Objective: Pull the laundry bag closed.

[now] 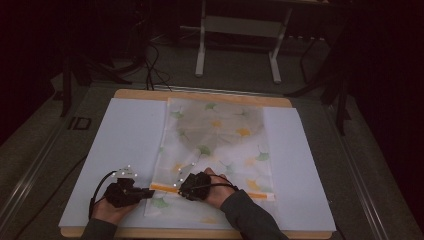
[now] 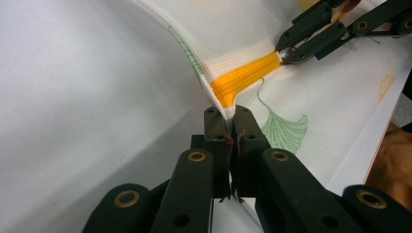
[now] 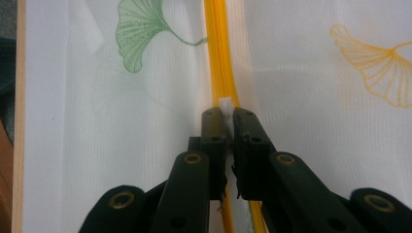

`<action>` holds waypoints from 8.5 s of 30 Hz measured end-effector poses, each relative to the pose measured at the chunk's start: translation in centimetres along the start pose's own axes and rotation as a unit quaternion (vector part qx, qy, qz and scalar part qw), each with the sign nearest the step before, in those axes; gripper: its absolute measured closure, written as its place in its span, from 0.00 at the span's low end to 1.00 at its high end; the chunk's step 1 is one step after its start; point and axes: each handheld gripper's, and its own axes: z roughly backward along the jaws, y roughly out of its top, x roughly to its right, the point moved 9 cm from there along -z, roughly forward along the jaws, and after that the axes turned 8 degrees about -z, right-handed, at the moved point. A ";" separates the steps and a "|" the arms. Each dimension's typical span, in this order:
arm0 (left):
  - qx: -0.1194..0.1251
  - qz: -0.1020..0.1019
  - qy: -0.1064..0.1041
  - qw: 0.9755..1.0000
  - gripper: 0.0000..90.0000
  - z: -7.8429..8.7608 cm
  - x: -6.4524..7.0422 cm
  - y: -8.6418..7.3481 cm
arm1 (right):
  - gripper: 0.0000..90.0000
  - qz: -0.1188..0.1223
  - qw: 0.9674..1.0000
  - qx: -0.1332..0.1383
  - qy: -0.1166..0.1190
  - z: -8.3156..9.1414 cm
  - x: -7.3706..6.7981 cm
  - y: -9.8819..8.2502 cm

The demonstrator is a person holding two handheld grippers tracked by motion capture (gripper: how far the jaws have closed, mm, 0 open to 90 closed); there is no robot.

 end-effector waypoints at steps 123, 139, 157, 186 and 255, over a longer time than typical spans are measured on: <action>0.001 -0.001 0.008 1.000 0.98 0.3 -0.2 -0.2 | 0.94 0.008 0.996 -0.083 -0.035 4.3 2.1 -6.2; 0.000 0.000 0.009 1.000 0.98 0.3 -0.2 -0.3 | 0.94 0.003 0.996 -0.086 -0.034 4.8 2.3 -6.9; -0.001 -0.002 0.010 1.000 0.98 0.4 -0.3 -0.3 | 0.94 0.001 0.994 -0.100 -0.041 5.7 2.9 -8.2; -0.001 -0.002 0.010 1.000 0.98 0.4 -0.3 -0.3 | 0.94 -0.004 0.992 -0.116 -0.046 6.5 3.3 -9.6; -0.003 -0.002 0.010 1.000 0.98 0.4 -0.3 -0.4 | 0.94 -0.035 0.989 -0.136 -0.054 9.1 4.6 -13.7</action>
